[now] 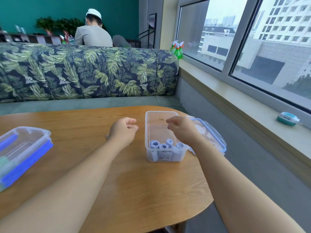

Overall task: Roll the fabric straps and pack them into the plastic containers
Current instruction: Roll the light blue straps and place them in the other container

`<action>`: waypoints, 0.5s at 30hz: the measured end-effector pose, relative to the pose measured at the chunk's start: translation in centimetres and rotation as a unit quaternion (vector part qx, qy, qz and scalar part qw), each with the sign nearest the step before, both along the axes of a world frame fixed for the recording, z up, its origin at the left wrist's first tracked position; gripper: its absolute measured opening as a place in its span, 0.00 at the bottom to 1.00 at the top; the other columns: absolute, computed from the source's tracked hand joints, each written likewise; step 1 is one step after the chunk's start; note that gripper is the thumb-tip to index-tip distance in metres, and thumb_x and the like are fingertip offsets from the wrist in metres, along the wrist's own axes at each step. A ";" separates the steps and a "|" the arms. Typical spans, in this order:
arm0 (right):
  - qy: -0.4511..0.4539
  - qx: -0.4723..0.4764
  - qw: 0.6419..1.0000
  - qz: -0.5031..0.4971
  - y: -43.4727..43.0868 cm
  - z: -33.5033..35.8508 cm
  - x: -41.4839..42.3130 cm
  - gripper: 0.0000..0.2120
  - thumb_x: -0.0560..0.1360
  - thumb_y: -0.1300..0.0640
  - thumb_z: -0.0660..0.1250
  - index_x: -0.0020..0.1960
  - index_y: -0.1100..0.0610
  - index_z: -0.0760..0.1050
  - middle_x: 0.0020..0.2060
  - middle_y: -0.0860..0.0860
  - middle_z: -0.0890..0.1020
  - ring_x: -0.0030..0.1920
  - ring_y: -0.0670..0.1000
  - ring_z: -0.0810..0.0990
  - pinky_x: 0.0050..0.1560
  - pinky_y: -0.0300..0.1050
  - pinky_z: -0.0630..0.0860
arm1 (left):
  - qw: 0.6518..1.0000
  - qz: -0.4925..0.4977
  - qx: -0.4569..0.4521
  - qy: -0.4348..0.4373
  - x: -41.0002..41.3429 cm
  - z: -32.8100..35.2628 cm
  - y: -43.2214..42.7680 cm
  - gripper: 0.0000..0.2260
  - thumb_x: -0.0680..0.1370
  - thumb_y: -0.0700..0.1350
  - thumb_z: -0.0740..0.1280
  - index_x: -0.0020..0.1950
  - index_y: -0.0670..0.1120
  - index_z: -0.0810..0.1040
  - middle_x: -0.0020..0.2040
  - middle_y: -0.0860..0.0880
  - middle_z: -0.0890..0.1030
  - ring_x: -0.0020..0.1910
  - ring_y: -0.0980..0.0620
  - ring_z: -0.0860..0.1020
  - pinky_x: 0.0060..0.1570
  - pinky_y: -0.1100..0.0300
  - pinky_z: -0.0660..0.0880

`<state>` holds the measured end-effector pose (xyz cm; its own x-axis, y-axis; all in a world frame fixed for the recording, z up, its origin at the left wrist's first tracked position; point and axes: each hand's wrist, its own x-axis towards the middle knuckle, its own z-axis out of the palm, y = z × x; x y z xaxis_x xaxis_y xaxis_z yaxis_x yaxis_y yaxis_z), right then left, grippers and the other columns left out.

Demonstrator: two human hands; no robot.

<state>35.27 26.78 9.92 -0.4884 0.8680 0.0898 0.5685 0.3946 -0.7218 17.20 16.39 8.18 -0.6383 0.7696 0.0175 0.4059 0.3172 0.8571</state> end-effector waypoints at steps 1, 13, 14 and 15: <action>0.017 -0.001 1.000 0.001 -0.9 0.2 -0.2 0.15 0.78 0.61 0.61 0.63 0.57 0.78 0.53 0.51 0.81 0.38 0.46 0.74 0.45 0.42 0.71 | 1.000 0.002 -0.002 -0.009 -0.4 -0.2 -1.0 0.03 0.72 0.49 0.66 0.44 0.56 0.77 0.45 0.58 0.83 0.33 0.46 0.72 0.59 0.35 0.70; 0.097 -0.062 0.993 0.016 -12.2 -2.4 -3.2 0.13 0.77 0.60 0.66 0.60 0.59 0.80 0.44 0.50 0.80 0.39 0.49 0.77 0.46 0.46 0.76 | 0.999 0.008 0.002 -0.037 -0.1 -2.1 -10.7 0.06 0.78 0.45 0.67 0.52 0.45 0.81 0.49 0.46 0.84 0.41 0.54 0.75 0.41 0.62 0.66; 0.094 -0.059 0.994 0.016 -12.9 -2.6 -3.1 0.13 0.77 0.59 0.66 0.59 0.59 0.80 0.43 0.50 0.80 0.40 0.48 0.77 0.47 0.46 0.75 | 0.999 0.004 0.005 -0.041 0.2 -2.4 -11.1 0.05 0.78 0.45 0.67 0.50 0.46 0.81 0.48 0.46 0.84 0.41 0.53 0.75 0.39 0.62 0.67; 0.093 -0.056 0.994 0.016 -13.4 -2.8 -2.8 0.12 0.77 0.59 0.65 0.59 0.59 0.80 0.44 0.50 0.80 0.43 0.48 0.78 0.50 0.46 0.76 | 0.999 -0.002 0.009 -0.044 0.7 -2.6 -11.4 0.05 0.78 0.46 0.67 0.48 0.46 0.81 0.47 0.47 0.84 0.41 0.53 0.76 0.38 0.62 0.68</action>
<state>32.47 13.41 7.10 -0.4998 0.8620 0.0843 0.4097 0.3211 -0.8538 17.87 4.99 5.57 -0.6343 0.7727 -0.0244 0.3303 0.2995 0.8951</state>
